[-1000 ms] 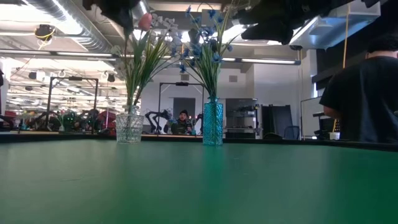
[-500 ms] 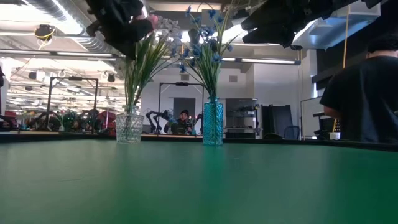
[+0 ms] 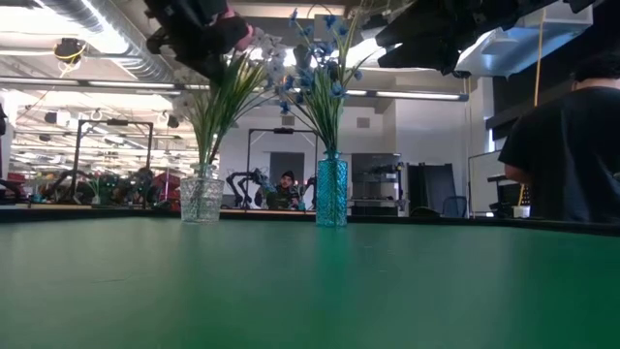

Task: Sort flowers into vase by color
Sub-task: Put the pink flower into the transparent vase, then return to Home Position

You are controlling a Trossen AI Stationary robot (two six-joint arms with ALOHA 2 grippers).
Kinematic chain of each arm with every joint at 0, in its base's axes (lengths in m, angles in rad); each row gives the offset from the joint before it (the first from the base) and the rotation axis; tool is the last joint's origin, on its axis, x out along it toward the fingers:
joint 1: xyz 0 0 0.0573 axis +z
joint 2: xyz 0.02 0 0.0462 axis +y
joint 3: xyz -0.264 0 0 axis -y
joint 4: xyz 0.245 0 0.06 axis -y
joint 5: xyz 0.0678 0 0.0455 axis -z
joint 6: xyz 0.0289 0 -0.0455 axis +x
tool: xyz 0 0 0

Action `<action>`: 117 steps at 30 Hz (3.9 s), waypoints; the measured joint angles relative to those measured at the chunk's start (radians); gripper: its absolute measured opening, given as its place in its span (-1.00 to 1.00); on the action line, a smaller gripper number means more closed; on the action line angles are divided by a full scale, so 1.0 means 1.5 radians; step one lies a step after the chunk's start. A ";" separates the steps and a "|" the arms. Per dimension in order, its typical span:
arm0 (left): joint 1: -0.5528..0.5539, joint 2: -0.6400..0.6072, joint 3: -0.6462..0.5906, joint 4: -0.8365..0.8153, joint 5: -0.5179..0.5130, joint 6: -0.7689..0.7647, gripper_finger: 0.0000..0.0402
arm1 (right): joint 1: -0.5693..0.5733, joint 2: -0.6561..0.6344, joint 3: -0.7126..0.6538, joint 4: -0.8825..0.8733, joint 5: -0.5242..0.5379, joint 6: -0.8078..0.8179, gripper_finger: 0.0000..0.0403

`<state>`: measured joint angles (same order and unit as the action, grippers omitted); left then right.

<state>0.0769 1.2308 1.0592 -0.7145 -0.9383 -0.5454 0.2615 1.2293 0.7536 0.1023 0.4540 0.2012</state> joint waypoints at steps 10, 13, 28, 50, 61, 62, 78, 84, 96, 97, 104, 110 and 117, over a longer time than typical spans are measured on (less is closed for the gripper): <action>0.000 -0.001 -0.042 -0.036 -0.013 -0.072 -0.95 | 0.000 0.000 0.000 -0.001 -0.001 0.001 0.25; -0.001 -0.002 -0.076 -0.009 -0.026 -0.085 -0.95 | 0.000 0.000 0.000 -0.001 -0.001 0.001 0.25; -0.020 0.000 -0.002 0.011 -0.021 -0.018 -0.51 | 0.000 -0.001 0.000 0.003 -0.001 0.020 0.25; -0.052 -0.082 0.024 -0.059 0.013 0.002 0.30 | 0.000 -0.001 0.001 -0.002 -0.001 0.022 0.25; -0.172 -0.267 0.024 -0.036 0.013 0.019 0.30 | 0.000 -0.001 0.001 -0.020 0.017 0.015 0.26; -0.186 -0.274 0.024 -0.030 0.025 0.035 0.30 | 0.000 -0.001 0.001 -0.020 0.019 0.007 0.25; -0.524 -0.284 -0.206 0.312 -0.050 0.200 -0.63 | 0.000 -0.197 -0.030 -0.054 -0.039 -0.175 -0.33; -0.531 -0.347 -0.326 0.487 0.015 0.292 -0.96 | 0.000 -0.368 -0.167 0.045 -0.024 -0.194 -0.86; -0.299 -0.536 -0.458 0.586 0.291 0.388 -1.00 | 0.000 -0.699 -0.322 0.087 -0.054 -0.241 -0.97; -0.288 -0.564 -0.458 0.558 0.290 0.395 -1.00 | 0.000 -0.723 -0.322 0.066 -0.053 -0.241 -0.98; -0.246 -0.822 -0.462 0.362 0.296 0.361 -1.00 | 0.000 -0.817 -0.313 -0.090 0.018 -0.226 -0.98; -0.239 -0.800 -0.499 0.376 0.296 0.351 -1.00 | 0.000 -0.807 -0.351 -0.078 -0.050 -0.244 -0.99; -0.208 -0.819 -0.578 0.406 0.336 0.316 -1.00 | 0.000 -0.815 -0.402 -0.046 -0.035 -0.232 -0.99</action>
<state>-0.2358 0.0023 0.1921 -0.1053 -0.4339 -0.0721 0.2611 0.0063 0.1505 0.0335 0.4020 -0.1466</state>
